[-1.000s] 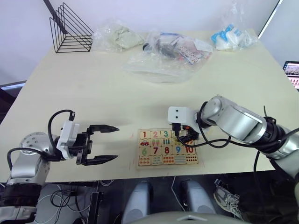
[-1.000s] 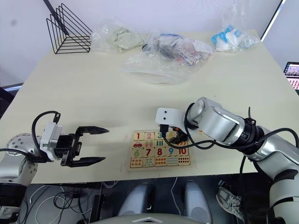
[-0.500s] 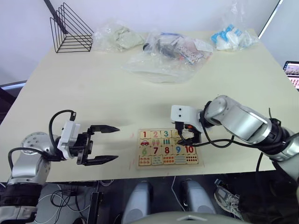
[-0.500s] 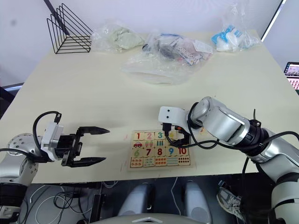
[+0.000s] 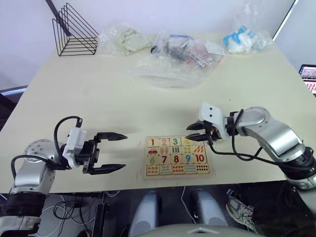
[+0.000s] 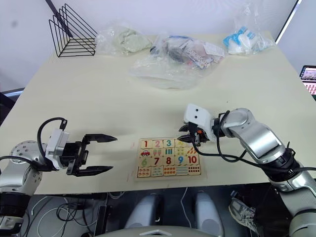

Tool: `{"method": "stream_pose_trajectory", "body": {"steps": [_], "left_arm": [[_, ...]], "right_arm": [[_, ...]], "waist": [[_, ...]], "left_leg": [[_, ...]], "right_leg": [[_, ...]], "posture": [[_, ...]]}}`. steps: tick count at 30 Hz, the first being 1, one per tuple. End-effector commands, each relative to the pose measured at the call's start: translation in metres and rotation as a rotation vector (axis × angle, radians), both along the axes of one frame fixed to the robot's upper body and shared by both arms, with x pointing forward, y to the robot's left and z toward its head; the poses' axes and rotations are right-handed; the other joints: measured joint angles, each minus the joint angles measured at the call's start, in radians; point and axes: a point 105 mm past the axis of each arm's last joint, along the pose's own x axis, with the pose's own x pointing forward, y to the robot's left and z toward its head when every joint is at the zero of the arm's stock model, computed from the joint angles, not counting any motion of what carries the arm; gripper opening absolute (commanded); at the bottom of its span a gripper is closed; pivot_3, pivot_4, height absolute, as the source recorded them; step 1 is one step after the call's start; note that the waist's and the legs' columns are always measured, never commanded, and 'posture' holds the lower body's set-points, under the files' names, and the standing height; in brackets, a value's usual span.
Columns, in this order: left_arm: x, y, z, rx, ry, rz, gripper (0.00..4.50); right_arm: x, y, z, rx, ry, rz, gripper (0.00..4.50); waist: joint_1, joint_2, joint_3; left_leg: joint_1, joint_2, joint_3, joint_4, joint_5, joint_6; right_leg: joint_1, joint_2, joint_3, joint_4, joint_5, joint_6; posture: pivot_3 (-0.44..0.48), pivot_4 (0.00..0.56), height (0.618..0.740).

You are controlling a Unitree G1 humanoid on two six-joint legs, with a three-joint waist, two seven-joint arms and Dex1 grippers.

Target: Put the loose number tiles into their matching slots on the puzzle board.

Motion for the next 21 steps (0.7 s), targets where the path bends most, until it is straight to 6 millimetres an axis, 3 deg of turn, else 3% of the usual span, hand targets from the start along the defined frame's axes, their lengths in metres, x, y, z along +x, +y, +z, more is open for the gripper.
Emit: {"method": "stream_pose_trajectory", "body": {"steps": [1,6,18,21], "left_arm": [[-0.001,0.001,0.006,0.009,-0.031,-0.03,4.5],[0.0,0.002,0.007,0.01,-0.035,-0.029,4.5],[0.001,0.002,0.005,0.012,-0.036,-0.019,4.5],[0.001,0.003,0.004,0.022,-0.029,-0.007,4.5]], "right_arm": [[-0.001,0.0,0.009,0.086,-0.066,0.031,0.03],[0.002,-0.005,-0.004,0.135,-0.077,0.033,0.03],[0.0,-0.014,-0.059,0.054,-0.007,0.015,0.03],[0.001,-0.014,-0.062,0.049,-0.013,0.009,0.03]], "waist": [[0.0,0.0,0.0],[0.001,0.0,0.0],[0.0,0.0,0.0],[0.001,0.0,0.0]], "left_leg": [[0.0,0.0,0.0,0.0,0.0,0.0],[0.0,0.0,0.001,0.0,0.0,0.0],[0.0,0.0,0.003,0.0,0.0,0.0],[0.001,0.0,0.002,0.0,0.0,0.0]], "right_leg": [[0.0,0.0,0.0,0.0,0.0,0.0],[0.0,0.0,0.0,0.0,0.0,0.0],[0.0,0.0,0.0,0.0,0.0,0.0],[0.001,0.0,0.0,0.0,0.0,0.0]], "posture": [[0.0,0.15,0.74],[0.0,0.15,0.74],[0.0,0.15,0.74],[0.0,0.15,0.74]]}}
